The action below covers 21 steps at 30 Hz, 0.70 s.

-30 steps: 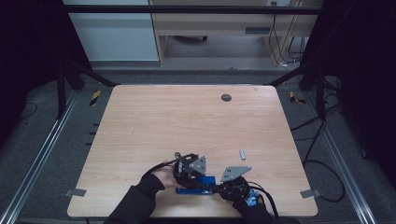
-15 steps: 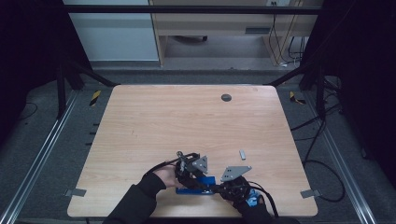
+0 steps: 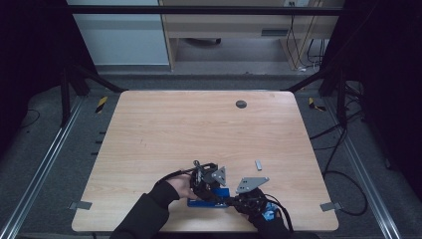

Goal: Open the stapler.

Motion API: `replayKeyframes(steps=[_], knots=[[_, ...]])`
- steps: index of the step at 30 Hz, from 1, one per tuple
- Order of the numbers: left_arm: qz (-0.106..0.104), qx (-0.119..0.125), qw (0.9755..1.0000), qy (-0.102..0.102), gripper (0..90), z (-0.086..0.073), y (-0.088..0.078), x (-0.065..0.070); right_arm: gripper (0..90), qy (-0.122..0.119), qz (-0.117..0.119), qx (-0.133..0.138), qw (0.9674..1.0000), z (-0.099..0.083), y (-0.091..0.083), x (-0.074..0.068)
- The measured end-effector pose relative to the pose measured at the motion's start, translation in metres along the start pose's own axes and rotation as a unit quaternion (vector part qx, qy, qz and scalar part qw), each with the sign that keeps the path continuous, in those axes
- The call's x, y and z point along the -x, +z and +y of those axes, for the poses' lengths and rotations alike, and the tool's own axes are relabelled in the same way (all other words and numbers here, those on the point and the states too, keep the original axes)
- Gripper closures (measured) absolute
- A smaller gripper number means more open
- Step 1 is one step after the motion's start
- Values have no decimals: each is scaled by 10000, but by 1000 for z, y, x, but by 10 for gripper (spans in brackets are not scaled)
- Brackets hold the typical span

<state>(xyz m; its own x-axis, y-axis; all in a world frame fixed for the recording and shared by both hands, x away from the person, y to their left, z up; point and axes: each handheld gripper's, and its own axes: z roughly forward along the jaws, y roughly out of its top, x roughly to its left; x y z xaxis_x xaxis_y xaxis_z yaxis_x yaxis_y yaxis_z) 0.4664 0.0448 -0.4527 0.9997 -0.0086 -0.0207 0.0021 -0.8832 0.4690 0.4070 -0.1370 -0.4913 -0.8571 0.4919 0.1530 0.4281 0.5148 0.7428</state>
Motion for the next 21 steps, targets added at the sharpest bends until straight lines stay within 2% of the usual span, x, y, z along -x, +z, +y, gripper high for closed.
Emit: replayKeyframes(steps=[4, 7, 8, 12, 16, 19, 21], knots=[[-22, -16, 10000, 12, 655, 0, 0, -1, 900, -20, -56, -11, 10000, 1, -1, -1], [-33, -101, 9999, 64, 651, 2, 0, -2, 900, -19, 4, -16, 10000, 0, 0, 0], [-47, -85, 10000, 10, 650, 2, 1, -1, 900, 32, 11, -23, 10000, 0, 0, 0], [-63, -103, 9999, 32, 648, 2, 0, -2, 900, 41, 10, -20, 10000, 0, 0, 0], [-12, -314, 9994, 141, 655, 7, -1, -1, 900, -7, -28, -10, 10000, 0, -1, 0], [4, -404, 9990, 173, 658, 9, -1, -2, 900, 83, -15, -5, 10000, -1, -1, 0], [-3, -378, 9992, 162, 659, 9, -1, -2, 900, 92, 9, 7, 10000, -1, -1, 1]])
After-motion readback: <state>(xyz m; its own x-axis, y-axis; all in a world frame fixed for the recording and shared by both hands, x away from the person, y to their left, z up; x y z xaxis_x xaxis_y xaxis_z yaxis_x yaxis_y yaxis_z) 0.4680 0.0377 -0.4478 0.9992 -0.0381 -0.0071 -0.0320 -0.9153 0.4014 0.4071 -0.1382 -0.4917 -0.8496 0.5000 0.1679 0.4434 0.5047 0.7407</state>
